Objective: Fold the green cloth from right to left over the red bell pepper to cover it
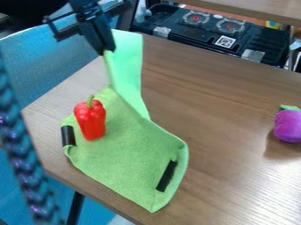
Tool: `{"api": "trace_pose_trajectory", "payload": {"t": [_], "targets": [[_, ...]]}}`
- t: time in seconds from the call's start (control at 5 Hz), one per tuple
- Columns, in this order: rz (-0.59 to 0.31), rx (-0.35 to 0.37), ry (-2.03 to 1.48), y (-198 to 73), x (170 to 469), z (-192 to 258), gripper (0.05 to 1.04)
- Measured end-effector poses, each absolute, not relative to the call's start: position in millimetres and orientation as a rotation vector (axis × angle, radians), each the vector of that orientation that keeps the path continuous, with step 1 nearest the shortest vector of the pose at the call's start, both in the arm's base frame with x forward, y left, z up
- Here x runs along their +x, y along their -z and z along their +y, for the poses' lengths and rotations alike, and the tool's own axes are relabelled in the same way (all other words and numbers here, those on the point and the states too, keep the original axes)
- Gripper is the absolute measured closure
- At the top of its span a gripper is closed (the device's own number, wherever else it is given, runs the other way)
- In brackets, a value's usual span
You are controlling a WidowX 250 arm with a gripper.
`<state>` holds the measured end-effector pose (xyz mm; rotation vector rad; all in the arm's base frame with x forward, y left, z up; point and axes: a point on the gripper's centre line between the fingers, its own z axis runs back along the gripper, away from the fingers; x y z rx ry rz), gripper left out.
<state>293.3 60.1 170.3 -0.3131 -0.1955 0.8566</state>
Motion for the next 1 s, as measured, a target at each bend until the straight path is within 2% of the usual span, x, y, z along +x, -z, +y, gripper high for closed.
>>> {"api": "trace_pose_trajectory", "payload": {"t": [0.4, 0.6, 0.8, 1.0], "targets": [[-0.173, -0.279, -0.921, -165, 269, 91, 1.024], [-0.147, -0.213, -0.919, -155, 256, 104, 1.024], [-0.119, -0.105, -0.924, -147, 242, 120, 1.001], [-0.080, -0.008, -0.979, -136, 235, 134, 0.846]]}}
